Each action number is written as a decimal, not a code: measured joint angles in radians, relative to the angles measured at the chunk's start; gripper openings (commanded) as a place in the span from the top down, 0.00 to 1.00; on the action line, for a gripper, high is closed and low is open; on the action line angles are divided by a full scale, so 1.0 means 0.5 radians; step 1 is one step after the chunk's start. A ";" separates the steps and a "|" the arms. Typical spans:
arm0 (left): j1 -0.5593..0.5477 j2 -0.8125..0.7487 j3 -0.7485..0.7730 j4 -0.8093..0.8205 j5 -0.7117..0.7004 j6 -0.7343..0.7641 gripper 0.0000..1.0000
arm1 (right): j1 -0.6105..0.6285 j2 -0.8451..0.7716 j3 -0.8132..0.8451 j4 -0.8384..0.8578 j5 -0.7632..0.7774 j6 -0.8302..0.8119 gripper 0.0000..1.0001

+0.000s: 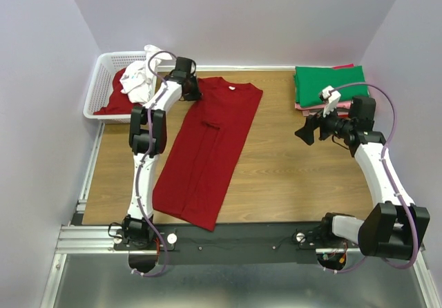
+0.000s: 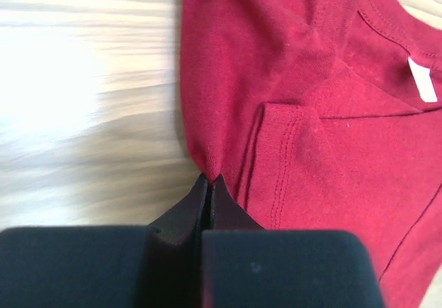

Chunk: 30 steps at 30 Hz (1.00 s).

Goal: Fold and stack the t-shirts
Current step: Fold the tshirt

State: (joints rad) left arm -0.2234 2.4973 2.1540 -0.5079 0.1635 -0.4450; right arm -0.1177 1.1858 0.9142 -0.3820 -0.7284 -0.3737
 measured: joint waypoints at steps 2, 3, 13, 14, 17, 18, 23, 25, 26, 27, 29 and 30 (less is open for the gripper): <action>0.038 -0.067 -0.088 0.017 -0.052 -0.036 0.40 | 0.000 0.023 -0.003 0.002 -0.013 0.000 0.00; 0.052 -0.106 -0.117 0.014 -0.069 -0.027 0.37 | 0.000 0.040 -0.008 0.003 -0.031 0.001 0.00; -0.009 -0.837 -0.322 0.163 -0.066 0.212 0.18 | 0.214 0.339 -0.071 0.029 -0.237 0.018 0.00; -0.014 -1.006 -0.407 0.208 -0.071 0.247 0.13 | 0.281 0.377 -0.067 0.031 -0.240 0.024 0.00; -0.015 -1.612 -0.850 0.461 -0.137 0.359 0.05 | 0.404 0.587 0.050 0.056 -0.239 0.163 0.02; -0.005 -1.843 -1.015 0.530 -0.157 0.391 0.05 | 0.419 0.713 0.149 0.062 -0.236 0.248 0.03; 0.072 -2.876 -1.851 0.867 -0.259 0.519 0.04 | 0.429 1.251 0.610 0.259 -0.124 0.680 0.18; 0.072 -3.123 -2.087 0.925 -0.312 0.580 0.04 | 0.445 1.452 0.803 0.352 -0.040 0.912 0.21; 0.072 -3.201 -2.187 0.946 -0.331 0.603 0.02 | 0.455 1.546 0.899 0.374 -0.016 0.991 0.24; 0.072 -3.277 -2.292 0.951 -0.358 0.626 0.02 | 0.469 1.650 0.993 0.419 0.024 1.093 0.24; 0.072 -3.377 -2.469 0.955 -0.408 0.665 0.02 | 0.490 1.795 1.119 0.464 0.093 1.244 0.28; 0.072 -3.427 -2.570 0.950 -0.437 0.683 0.02 | 0.514 1.924 1.230 0.516 0.140 1.329 0.34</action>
State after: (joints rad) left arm -0.1871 0.7837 0.8688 -0.0330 -0.0551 -0.1036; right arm 0.1394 2.1479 1.5291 -0.1242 -0.6586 0.2909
